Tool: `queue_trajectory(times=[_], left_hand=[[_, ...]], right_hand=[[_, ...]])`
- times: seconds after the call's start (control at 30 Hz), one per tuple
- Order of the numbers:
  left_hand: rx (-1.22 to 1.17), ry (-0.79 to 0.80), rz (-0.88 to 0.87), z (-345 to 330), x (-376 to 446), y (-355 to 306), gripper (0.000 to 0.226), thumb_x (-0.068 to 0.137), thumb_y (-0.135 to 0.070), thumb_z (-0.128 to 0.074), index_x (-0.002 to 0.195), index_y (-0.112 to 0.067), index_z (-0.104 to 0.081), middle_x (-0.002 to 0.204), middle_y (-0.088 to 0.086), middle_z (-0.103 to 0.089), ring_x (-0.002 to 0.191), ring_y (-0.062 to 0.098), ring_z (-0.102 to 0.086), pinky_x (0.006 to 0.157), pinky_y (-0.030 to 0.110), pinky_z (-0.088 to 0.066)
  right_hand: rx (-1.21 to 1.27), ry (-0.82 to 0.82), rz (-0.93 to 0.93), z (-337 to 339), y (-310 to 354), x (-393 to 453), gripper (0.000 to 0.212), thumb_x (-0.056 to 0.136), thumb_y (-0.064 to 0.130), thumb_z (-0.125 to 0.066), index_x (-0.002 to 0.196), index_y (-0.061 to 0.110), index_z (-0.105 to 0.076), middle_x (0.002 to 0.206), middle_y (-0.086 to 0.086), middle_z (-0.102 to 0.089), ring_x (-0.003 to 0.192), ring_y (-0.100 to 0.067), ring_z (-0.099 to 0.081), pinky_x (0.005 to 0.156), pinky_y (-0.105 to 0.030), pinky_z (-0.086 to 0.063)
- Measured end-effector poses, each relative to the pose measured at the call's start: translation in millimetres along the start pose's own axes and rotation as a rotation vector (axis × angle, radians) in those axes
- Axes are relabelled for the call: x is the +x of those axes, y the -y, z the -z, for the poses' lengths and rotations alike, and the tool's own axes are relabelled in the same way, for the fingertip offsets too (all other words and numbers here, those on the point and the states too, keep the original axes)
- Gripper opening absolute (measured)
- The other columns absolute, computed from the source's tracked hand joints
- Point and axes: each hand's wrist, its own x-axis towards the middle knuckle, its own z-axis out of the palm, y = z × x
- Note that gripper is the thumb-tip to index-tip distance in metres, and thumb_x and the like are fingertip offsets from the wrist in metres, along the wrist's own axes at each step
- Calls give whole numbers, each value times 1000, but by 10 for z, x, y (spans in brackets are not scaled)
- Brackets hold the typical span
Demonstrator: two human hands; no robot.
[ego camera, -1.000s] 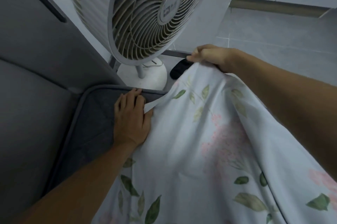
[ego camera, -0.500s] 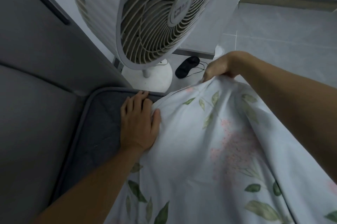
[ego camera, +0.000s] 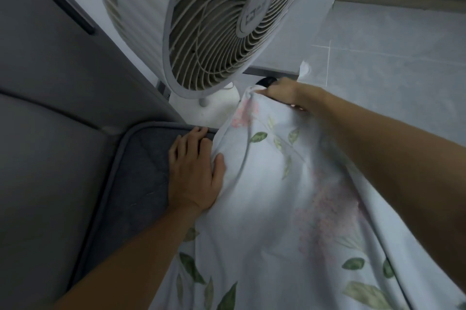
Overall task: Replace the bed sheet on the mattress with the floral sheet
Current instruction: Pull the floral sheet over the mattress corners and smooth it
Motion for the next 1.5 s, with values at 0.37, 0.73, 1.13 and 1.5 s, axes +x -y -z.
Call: queue_trajectory(times=[0.37, 0.73, 1.13, 1.5], left_hand=[[-4, 14, 13, 25, 12, -31, 24, 97, -33, -48, 104, -11, -55, 142, 13, -52, 137, 32, -41, 117, 55, -26], [7, -9, 7, 8, 5, -39, 24, 96, -32, -51, 104, -10, -56, 141, 13, -52, 134, 32, -41, 115, 56, -29], [13, 16, 29, 75, -1, -78, 30, 97, -34, -48, 110, -8, -54, 141, 16, -49, 130, 39, -43, 111, 58, -31], [161, 82, -68, 531, 60, -568, 69, 80, -27, -60, 143, -3, -44, 147, 26, -42, 137, 45, -37, 118, 66, -24]], right_hand=[[334, 500, -147, 244, -612, -558, 21, 103, 11, -55, 118, 4, -67, 105, -13, -78, 90, -26, -76, 86, -41, -61], [4, -547, 165, 156, -49, -178, 20, 96, 30, -55, 108, 17, -61, 104, -11, -68, 99, -36, -64, 77, -37, -46], [-208, -641, 79, -477, -1437, -1809, 42, 99, 46, -49, 124, 15, -58, 110, -19, -64, 100, -42, -59, 88, -50, -49], [-233, -868, 108, -850, -1558, -1785, 29, 99, 40, -44, 94, 15, -57, 86, -6, -57, 82, -28, -47, 81, -43, -36]])
